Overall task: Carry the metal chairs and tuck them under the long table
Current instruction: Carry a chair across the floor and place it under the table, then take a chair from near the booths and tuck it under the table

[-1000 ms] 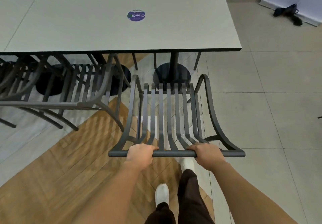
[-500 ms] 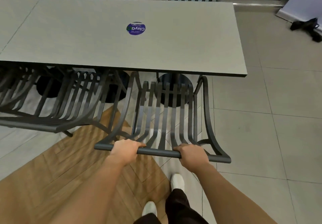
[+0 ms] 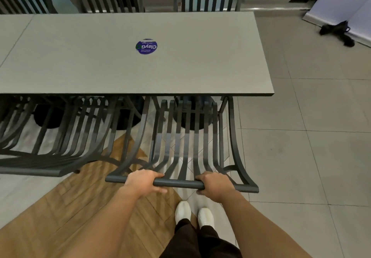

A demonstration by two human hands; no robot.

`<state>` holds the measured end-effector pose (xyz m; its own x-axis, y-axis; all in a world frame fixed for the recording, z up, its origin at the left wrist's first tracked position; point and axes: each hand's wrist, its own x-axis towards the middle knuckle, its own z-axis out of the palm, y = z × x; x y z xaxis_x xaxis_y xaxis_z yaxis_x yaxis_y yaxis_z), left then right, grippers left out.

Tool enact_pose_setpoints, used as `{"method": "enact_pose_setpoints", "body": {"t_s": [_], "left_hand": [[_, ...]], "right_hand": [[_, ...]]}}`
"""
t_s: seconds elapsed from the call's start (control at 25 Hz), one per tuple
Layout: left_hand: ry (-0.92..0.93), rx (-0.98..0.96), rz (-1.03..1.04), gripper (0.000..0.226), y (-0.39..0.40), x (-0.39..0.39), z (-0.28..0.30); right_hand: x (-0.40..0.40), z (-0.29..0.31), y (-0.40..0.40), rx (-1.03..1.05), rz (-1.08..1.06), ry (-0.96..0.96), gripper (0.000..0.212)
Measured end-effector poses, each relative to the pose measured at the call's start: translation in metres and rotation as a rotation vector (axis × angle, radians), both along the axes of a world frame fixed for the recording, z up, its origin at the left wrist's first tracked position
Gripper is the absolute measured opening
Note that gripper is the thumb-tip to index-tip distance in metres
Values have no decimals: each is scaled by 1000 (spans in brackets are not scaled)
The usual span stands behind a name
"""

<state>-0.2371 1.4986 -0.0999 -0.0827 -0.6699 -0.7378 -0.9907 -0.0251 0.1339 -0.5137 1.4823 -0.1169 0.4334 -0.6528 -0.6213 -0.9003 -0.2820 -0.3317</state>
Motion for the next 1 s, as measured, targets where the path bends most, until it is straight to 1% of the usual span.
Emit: {"method": "enact_pose_setpoints", "body": {"t_s": [0.08,0.12,0.2,0.24,0.4,0.52,0.6,0.72,0.8,1.0], "left_hand": [[25,61,21,97,-2,-3,8],[36,75,35,103,-5,-3,10],[73,91,105,98,-10,-3,12],[83,94,141,95,-12,-6,13],[110,115,208,84,-33,-47,22],[147,138,149,61,-55,-101,27],[168,141,101,50,-80,-148,28],[202,101,66,52,-124,-230,30],[253,68,103,53,-151,-287,34],[309,40,182,52,-201,-410,49]], "right_hand": [[-1,10,-9,154,-61,29,57],[-4,15,-14,211,-104,46,68],[-14,24,-22,270,-211,44,87],[-23,27,-23,257,-267,29,90],[-72,36,-29,125,-498,-7,72],[-116,43,-37,81,-587,-46,61],[-157,46,-49,57,-623,-39,62],[-234,43,-76,43,-628,-2,65],[-289,44,-99,56,-609,21,63],[-418,59,-155,73,-552,85,59]]}}
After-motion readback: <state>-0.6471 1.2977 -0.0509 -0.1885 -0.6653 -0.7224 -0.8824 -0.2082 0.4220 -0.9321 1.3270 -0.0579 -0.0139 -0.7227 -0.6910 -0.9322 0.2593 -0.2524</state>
